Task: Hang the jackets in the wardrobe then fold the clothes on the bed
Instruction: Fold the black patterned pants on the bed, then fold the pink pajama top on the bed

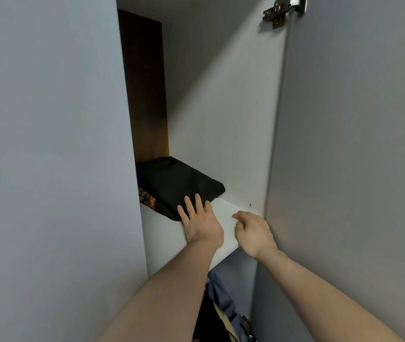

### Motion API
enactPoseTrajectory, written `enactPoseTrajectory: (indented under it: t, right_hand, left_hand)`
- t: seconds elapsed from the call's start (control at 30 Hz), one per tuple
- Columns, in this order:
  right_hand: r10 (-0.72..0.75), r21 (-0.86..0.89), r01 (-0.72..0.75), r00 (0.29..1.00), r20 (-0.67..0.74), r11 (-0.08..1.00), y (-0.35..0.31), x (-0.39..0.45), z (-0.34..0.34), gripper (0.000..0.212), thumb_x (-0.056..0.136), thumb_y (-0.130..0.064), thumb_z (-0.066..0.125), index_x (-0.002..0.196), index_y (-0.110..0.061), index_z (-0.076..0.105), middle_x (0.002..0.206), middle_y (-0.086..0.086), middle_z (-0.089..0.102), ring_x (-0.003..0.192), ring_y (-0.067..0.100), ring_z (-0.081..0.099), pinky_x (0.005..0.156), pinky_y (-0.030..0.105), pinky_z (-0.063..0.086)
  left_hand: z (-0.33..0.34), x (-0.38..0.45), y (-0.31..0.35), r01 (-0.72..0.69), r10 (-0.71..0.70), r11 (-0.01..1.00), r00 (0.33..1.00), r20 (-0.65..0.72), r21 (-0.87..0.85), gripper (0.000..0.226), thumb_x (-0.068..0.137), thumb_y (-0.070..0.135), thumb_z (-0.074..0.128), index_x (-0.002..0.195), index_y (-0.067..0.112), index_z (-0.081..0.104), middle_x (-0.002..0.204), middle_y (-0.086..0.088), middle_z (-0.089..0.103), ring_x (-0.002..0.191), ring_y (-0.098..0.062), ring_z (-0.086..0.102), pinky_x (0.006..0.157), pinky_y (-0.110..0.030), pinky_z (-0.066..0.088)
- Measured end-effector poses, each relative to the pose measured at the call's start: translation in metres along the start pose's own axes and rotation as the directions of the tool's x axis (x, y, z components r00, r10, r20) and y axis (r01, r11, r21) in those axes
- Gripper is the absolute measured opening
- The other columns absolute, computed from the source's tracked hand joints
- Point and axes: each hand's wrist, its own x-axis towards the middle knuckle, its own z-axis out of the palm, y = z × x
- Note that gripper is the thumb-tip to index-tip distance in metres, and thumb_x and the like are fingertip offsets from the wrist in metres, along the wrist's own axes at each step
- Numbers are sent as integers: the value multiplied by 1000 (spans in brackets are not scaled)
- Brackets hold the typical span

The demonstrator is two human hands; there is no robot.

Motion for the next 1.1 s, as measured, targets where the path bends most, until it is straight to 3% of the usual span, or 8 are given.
enactPoseTrajectory:
  t: [0.17, 0.27, 0.37, 0.47, 0.6, 0.73, 0.87, 1.1]
  right_hand:
    - [74, 171, -56, 992, -101, 984, 1, -46, -3, 33, 102, -26, 47, 130, -22, 63, 128, -10, 60, 119, 14, 54, 90, 29, 45]
    - [160, 312, -102, 973, -166, 945, -3, -74, -16, 36, 97, -14, 55, 132, -22, 63, 132, -8, 58, 119, 11, 57, 100, 27, 46]
    - [123, 262, -67, 971, -204, 963, -4, -111, -34, 46, 94, -7, 57, 136, -25, 60, 138, -12, 53, 127, 6, 50, 103, 19, 38]
    - [102, 267, -41, 971, -218, 963, -5, -150, -52, 50, 93, -6, 58, 136, -29, 59, 140, -18, 50, 130, 4, 48, 108, 28, 43]
    - [149, 292, -77, 961, -233, 953, -7, -201, -71, 47, 94, -10, 61, 134, -35, 59, 137, -22, 51, 125, -4, 50, 100, 24, 49]
    - [230, 317, -141, 937, -264, 938, -14, -250, -88, 46, 94, -9, 63, 131, -36, 61, 136, -23, 53, 124, -5, 50, 97, 20, 49]
    - [312, 334, -197, 888, -337, 922, -28, -293, -97, 45, 94, -8, 65, 128, -37, 63, 135, -23, 55, 125, -2, 52, 96, 22, 51]
    - [538, 394, -388, 733, -416, 833, -72, -394, -98, 45, 94, -5, 64, 126, -36, 64, 128, -27, 60, 123, -3, 55, 96, 27, 52]
  left_hand:
    - [-5, -37, 13, -61, 60, 996, 998, -12, -69, 76, 93, 30, 58, 159, 17, 24, 171, -11, 3, 156, -41, -8, 125, -59, -1]
    - [-3, -60, 19, -138, 144, 971, 990, 17, -193, 71, 94, 27, 57, 158, 18, 27, 170, -9, 11, 157, -38, -1, 126, -55, 8]
    - [-1, -81, 17, -213, 228, 914, 974, 3, -345, 68, 92, 21, 52, 156, 20, 31, 166, -4, 25, 153, -32, 19, 124, -48, 22]
    - [-5, -106, 10, -278, 290, 852, 956, -43, -443, 62, 91, 16, 50, 152, 20, 37, 158, -1, 38, 143, -26, 36, 120, -44, 28]
    - [-13, -144, 3, -338, 365, 728, 927, -79, -596, 60, 95, 9, 47, 151, 26, 38, 161, 5, 34, 145, -21, 35, 122, -42, 27]
    - [-18, -174, -2, -429, 467, 592, 872, -143, -682, 53, 100, 8, 46, 149, 28, 43, 161, 12, 32, 147, -11, 30, 116, -24, 23]
    - [-16, -197, -1, -482, 535, 500, 825, -180, -720, 50, 97, 5, 50, 141, 29, 51, 159, 12, 37, 144, -13, 35, 117, -28, 27]
    - [-8, -249, 2, -537, 693, 315, 694, -197, -783, 49, 95, 0, 52, 136, 28, 56, 154, 12, 43, 141, -14, 38, 110, -19, 24]
